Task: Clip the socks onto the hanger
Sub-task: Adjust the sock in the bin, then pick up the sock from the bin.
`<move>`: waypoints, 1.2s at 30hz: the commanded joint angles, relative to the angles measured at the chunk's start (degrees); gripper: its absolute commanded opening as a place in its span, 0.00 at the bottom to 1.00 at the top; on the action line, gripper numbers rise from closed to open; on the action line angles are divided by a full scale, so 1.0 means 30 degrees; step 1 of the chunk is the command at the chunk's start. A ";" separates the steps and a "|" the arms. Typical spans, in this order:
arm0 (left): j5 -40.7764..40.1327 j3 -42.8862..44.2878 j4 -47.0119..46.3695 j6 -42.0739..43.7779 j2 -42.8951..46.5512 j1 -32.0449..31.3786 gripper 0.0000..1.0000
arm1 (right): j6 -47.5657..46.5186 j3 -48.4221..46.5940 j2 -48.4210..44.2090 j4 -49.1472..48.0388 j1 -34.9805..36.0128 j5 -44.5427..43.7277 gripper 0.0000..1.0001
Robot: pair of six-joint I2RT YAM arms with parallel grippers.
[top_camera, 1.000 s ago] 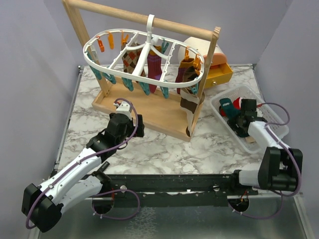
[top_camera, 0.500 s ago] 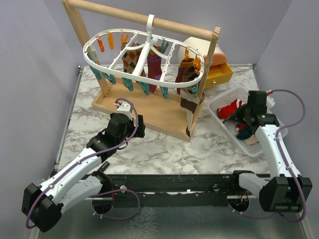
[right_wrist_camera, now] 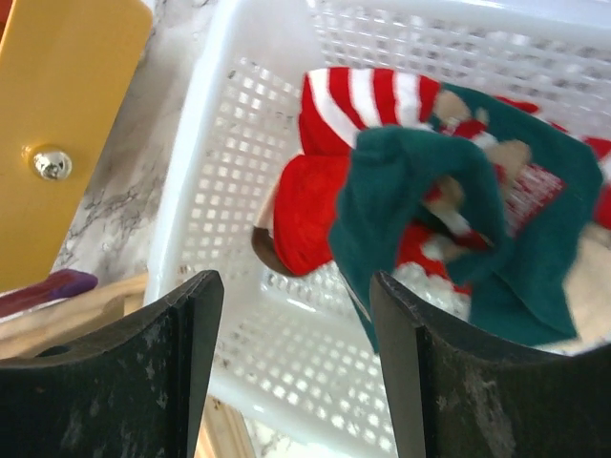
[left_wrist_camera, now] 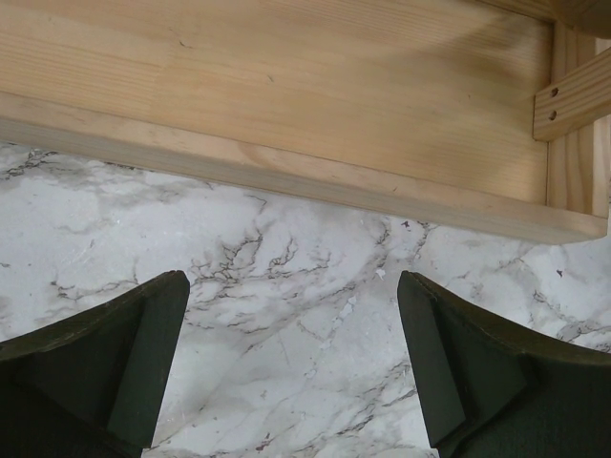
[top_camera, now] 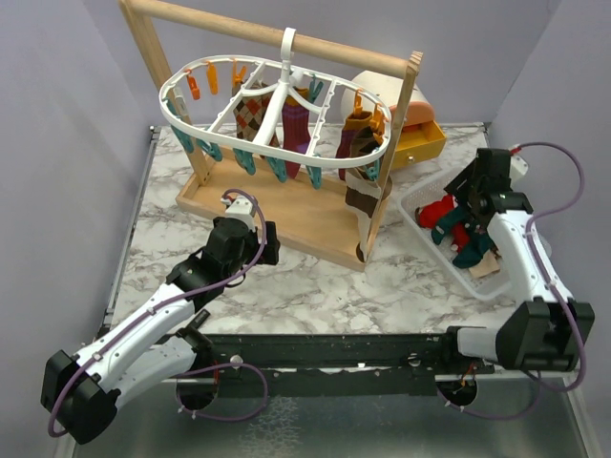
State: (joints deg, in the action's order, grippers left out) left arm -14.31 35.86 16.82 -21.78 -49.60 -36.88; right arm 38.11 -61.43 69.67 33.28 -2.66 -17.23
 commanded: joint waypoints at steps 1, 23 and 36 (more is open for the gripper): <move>0.0305 -0.0007 -0.0071 0.0052 0.0199 -0.0098 0.99 | -0.1082 -0.1728 0.3426 -0.1996 0.0084 0.1698 0.67; -0.0128 0.0082 -0.0070 0.0213 0.0439 -0.0063 0.99 | -0.3591 -0.1916 1.3414 -0.2862 0.0066 -0.0701 0.77; -0.0196 0.0046 -0.0051 0.0171 0.0831 -0.0069 0.99 | -0.3219 0.0141 1.2406 -0.2726 -0.0354 -0.0019 0.00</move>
State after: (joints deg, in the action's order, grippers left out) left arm -14.39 35.86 16.84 -21.69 -48.16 -36.88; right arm 27.92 -66.76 107.07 17.34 -2.48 -17.08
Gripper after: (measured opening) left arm 0.990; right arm 0.040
